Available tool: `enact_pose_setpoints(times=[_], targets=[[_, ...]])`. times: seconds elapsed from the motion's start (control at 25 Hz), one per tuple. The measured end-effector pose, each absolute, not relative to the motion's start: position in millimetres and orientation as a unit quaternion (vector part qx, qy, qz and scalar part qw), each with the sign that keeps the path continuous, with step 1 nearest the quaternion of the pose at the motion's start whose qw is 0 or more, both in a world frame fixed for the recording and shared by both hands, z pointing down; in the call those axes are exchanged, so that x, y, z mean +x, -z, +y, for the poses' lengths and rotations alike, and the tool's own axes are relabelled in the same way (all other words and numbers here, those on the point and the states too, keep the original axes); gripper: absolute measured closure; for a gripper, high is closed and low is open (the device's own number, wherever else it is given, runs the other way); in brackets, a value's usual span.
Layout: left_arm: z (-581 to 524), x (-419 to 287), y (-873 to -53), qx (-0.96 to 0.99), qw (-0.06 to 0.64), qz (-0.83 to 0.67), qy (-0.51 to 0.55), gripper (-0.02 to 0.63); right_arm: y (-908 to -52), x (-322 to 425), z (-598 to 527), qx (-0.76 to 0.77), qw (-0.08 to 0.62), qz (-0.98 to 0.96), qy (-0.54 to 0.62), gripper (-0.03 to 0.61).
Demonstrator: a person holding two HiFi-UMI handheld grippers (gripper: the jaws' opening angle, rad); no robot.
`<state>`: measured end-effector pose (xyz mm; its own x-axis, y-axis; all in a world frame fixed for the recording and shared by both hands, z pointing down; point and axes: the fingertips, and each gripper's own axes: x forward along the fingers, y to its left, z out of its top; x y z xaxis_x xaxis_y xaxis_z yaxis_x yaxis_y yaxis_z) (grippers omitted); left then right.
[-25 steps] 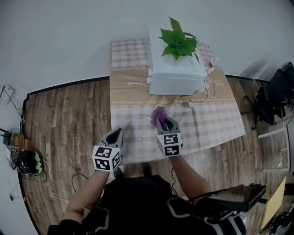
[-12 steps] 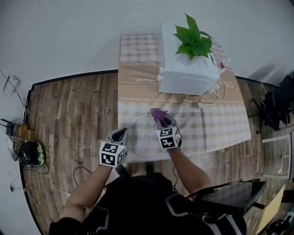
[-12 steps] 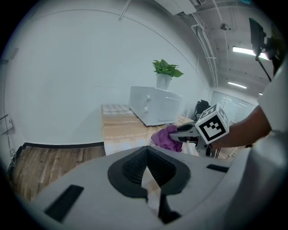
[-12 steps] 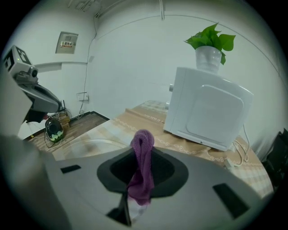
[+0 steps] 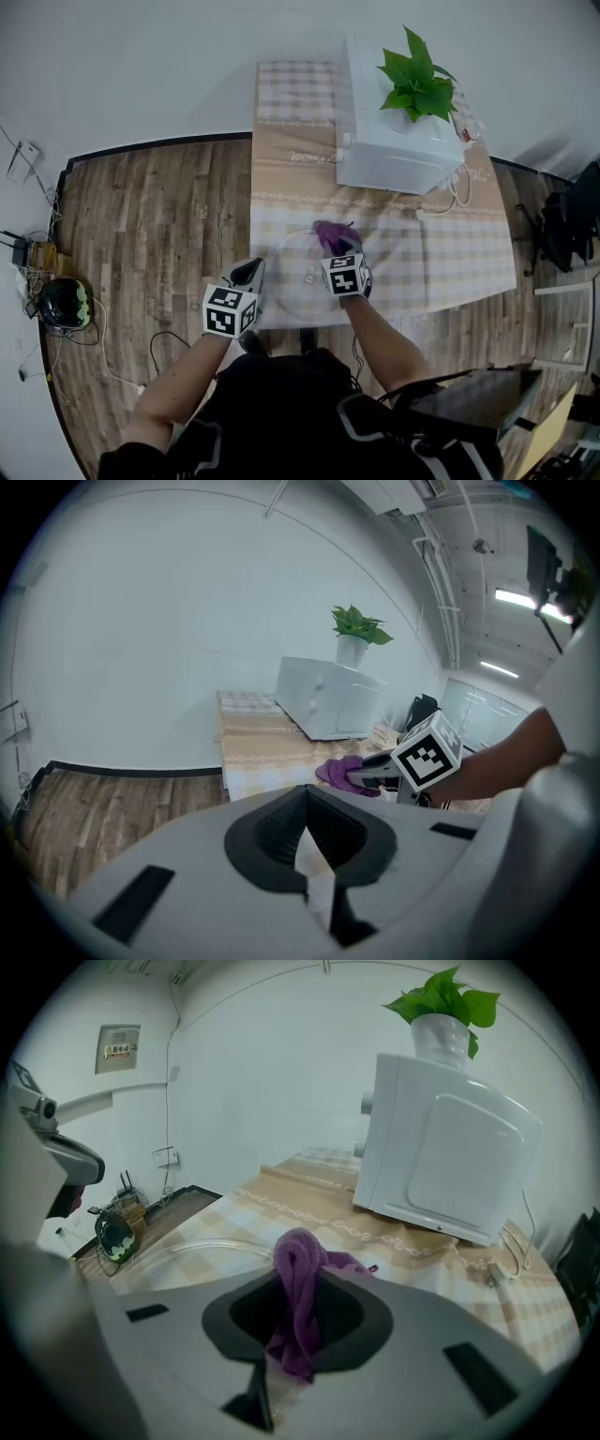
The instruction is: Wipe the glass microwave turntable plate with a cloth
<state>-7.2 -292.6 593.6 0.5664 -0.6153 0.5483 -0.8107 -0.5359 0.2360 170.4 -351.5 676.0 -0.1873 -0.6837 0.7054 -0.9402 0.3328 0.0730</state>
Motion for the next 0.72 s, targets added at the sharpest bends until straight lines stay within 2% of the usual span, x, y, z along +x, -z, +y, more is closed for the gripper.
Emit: enact_pose_setpoints(times=[0.16,0.72], targets=[[-292,-12,-589,0.848,0.251,-0.422,-0.198,0.611,-681,156,-349,0.529,0.317,-0.755,-0.221,0.505],[-290,-35,-583,0.844,0.253,-0.437,-0.181,0.611,-692,105,-343,0.479,0.328,-0.771,-0.261,0.505]])
